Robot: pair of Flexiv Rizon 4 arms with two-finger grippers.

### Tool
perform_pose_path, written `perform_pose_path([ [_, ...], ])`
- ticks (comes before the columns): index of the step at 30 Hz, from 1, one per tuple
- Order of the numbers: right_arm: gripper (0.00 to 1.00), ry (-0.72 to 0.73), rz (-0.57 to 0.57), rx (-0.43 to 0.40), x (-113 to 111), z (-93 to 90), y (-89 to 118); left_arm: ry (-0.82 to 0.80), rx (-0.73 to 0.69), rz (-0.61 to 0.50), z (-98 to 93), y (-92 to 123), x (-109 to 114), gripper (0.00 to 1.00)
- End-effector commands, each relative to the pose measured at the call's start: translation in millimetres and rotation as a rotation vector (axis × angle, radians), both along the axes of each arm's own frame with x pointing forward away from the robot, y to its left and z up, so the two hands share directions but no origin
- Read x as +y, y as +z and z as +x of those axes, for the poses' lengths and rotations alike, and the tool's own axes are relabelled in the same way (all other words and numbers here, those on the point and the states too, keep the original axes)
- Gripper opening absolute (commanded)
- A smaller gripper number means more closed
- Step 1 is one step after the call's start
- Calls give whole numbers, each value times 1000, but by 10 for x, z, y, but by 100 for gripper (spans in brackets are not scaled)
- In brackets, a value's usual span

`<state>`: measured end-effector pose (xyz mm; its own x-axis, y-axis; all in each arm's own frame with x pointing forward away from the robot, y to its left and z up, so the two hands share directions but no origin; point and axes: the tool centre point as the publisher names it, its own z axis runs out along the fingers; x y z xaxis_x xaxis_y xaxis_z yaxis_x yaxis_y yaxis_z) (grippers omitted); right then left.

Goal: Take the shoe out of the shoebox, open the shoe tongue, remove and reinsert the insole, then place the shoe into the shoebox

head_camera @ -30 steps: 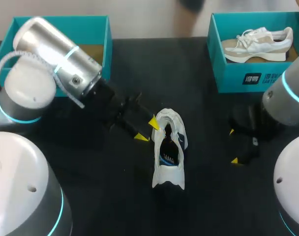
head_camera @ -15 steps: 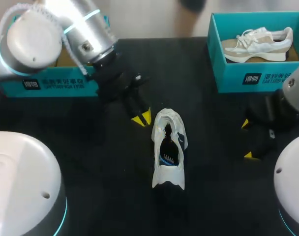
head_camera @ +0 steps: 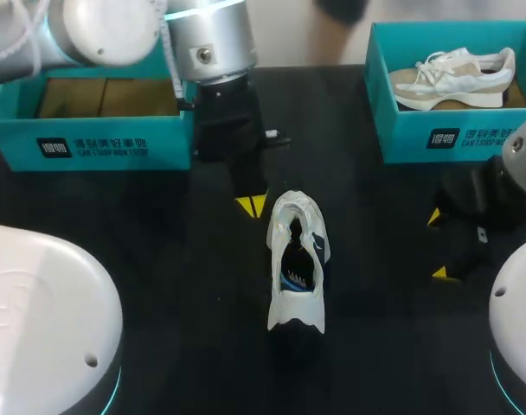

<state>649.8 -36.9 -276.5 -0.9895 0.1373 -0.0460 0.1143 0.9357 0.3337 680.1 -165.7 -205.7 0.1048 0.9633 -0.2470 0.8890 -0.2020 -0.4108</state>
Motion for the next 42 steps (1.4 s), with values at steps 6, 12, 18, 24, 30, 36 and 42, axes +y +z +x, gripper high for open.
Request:
perform_pose_path([
  [6, 100, -1, -3, -2, 5, -8, -7, -242, -187, 238, -37, -132, -213, 0],
  [12, 100, -1, -3, -2, 5, -8, -7, -281, -289, 304, -71, -367, -313, 0],
  [18, 100, -1, -3, -2, 5, -8, -7, -281, -289, 304, -71, -367, -313, 0],
  [24, 100, -1, -3, -2, 5, -8, -7, -296, -298, 311, -87, -445, -346, 0],
  [30, 100, -1, -3, -2, 5, -8, -7, -306, -286, 290, -108, -867, -440, 0],
  [36, 100, -1, -3, -2, 5, -8, -7, -298, -271, 293, -112, -1179, -390, 0],
  [42, 100, -1, -3, -2, 5, -8, -7, -291, -290, 262, -96, -1313, -351, 0],
])
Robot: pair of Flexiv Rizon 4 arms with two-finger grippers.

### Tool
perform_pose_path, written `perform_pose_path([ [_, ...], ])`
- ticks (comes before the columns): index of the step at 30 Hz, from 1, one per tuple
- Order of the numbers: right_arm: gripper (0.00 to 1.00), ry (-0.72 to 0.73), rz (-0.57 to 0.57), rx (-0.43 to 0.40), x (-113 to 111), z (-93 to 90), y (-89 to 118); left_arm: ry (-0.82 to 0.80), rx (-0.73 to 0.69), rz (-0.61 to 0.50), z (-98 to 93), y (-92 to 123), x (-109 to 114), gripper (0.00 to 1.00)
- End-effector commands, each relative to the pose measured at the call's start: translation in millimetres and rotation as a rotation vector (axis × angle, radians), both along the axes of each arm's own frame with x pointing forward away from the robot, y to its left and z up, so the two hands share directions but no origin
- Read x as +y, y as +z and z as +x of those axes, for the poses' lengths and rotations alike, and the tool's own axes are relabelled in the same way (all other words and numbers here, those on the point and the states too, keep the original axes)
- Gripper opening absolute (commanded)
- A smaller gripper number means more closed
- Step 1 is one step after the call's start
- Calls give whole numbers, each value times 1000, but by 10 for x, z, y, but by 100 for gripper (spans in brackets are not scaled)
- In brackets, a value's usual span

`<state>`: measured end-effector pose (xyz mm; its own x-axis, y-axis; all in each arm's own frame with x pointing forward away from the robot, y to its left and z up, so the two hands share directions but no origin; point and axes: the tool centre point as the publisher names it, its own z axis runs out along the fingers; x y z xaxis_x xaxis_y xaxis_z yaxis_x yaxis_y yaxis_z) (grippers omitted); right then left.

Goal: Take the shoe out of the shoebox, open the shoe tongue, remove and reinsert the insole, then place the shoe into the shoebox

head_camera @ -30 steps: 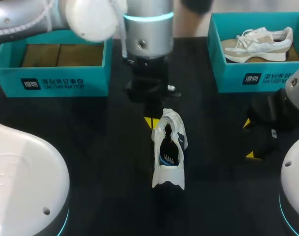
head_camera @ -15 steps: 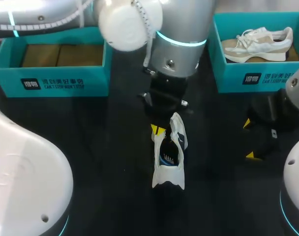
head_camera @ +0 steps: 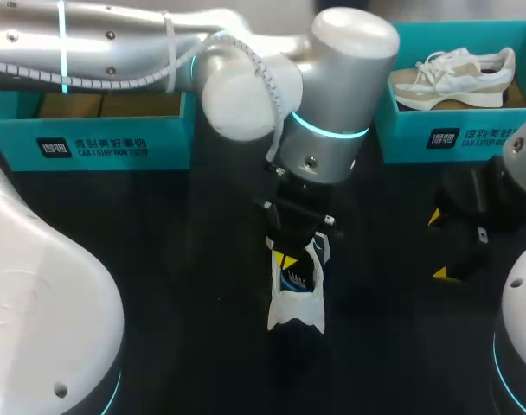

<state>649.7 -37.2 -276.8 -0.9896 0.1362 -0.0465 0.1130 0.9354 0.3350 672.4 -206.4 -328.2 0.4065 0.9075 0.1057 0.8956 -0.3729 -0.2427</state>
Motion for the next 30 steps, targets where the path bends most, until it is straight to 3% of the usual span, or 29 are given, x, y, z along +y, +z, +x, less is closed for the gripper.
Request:
perform_pose_path([
  [1, 100, -2, -4, -1, 9, -8, -4, 2, -18, -21, -26, -121, 55, 0],
  [13, 100, -2, -4, -1, 9, -8, -4, 3, -32, -3, -57, -362, 30, 0],
  [20, 100, -2, -4, -1, 9, -8, -4, -18, -50, 2, -111, -342, -19, 0],
  [30, 100, -2, -4, -1, 9, -8, -4, 15, -54, 15, -120, -732, -43, 0],
])
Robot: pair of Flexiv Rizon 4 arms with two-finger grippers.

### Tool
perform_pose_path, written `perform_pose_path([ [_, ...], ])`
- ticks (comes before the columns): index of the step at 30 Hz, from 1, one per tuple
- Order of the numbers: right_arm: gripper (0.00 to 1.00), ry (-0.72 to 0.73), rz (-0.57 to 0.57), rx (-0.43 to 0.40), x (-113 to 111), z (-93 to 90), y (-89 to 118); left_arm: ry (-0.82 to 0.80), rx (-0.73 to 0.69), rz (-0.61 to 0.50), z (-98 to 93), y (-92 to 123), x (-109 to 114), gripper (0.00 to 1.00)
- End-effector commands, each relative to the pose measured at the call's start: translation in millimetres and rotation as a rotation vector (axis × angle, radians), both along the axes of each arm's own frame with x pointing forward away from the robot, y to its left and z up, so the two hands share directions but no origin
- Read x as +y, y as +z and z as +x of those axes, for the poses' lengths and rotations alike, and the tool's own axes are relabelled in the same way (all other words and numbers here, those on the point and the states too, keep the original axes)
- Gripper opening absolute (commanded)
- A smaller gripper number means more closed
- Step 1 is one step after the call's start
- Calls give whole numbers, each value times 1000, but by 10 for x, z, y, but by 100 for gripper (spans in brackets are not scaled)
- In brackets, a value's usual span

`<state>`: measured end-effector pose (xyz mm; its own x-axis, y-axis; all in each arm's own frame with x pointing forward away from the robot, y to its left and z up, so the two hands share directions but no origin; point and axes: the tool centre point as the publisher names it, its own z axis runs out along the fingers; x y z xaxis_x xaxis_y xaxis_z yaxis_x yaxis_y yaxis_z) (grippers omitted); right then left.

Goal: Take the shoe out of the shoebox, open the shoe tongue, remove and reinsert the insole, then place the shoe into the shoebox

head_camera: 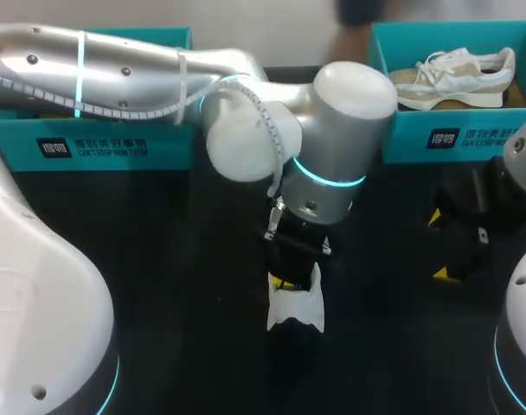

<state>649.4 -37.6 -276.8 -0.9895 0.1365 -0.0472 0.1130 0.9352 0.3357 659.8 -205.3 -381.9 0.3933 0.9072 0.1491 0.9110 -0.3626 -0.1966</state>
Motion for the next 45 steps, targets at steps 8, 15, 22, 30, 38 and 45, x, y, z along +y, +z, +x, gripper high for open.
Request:
perform_pose_path([
  [8, 100, -2, -5, 0, 13, -4, -5, 17, 2, -27, 14, -260, -156, 0],
  [15, 100, -2, -5, 0, 13, -4, -5, 21, -26, -70, 17, 51, -143, 0],
  [22, 100, -2, -5, 0, 13, -4, -5, 26, -14, -77, -94, 144, -121, 0],
  [30, 100, -2, -5, 0, 13, -4, -5, 14, 32, -39, -260, -78, -145, 0],
  [38, 100, -2, -5, 0, 13, -4, -5, 33, 13, -19, -261, -411, -128, 0],
  [45, 100, -2, -5, 0, 13, -4, -5, 66, -36, -51, -122, -360, -197, 0],
])
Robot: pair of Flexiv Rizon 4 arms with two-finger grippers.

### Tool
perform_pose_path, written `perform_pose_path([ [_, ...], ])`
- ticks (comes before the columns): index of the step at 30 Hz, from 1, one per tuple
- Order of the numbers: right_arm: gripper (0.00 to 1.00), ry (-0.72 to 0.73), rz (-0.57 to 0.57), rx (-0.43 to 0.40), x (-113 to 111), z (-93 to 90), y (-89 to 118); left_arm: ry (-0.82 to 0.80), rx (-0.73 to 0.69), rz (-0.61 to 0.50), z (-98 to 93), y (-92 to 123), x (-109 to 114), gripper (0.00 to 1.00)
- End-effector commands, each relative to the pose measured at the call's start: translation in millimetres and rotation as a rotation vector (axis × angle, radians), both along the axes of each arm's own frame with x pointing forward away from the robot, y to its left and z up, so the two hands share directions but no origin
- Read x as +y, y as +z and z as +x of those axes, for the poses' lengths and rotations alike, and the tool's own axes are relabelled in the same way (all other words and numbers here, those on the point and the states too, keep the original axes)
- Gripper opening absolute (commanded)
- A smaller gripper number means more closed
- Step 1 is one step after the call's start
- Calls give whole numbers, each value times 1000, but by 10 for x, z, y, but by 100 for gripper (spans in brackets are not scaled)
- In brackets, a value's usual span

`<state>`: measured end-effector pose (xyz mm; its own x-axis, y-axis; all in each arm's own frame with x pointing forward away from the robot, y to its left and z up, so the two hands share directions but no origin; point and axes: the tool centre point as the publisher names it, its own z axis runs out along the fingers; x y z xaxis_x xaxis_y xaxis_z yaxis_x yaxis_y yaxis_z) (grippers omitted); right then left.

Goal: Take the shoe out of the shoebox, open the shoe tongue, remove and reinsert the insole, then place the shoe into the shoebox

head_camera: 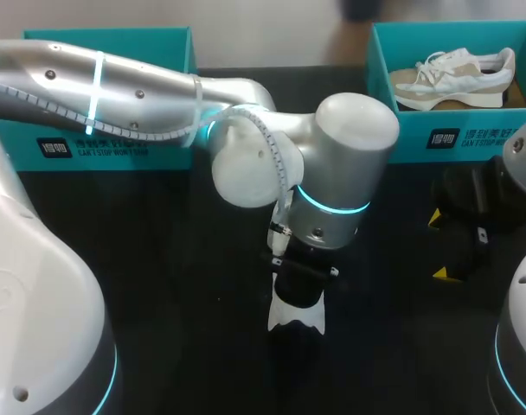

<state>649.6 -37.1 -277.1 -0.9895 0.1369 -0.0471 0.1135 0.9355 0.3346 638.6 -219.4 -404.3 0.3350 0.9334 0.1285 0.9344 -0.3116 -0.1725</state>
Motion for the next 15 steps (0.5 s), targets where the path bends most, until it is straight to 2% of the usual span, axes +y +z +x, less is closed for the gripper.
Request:
perform_pose_path([
  [1, 100, -1, -4, -1, 8, -7, -1, 6, -25, -34, 96, -86, -56, 0],
  [7, 100, -1, -4, -1, 8, -7, -1, 24, -51, -91, 113, 177, -1, 0],
  [12, 100, -1, -4, -1, 8, -7, -1, 37, -58, -113, 103, 273, 54, 0],
  [15, 100, -1, -4, -1, 8, -7, -1, 25, -42, -84, 72, 291, 76, 0],
])
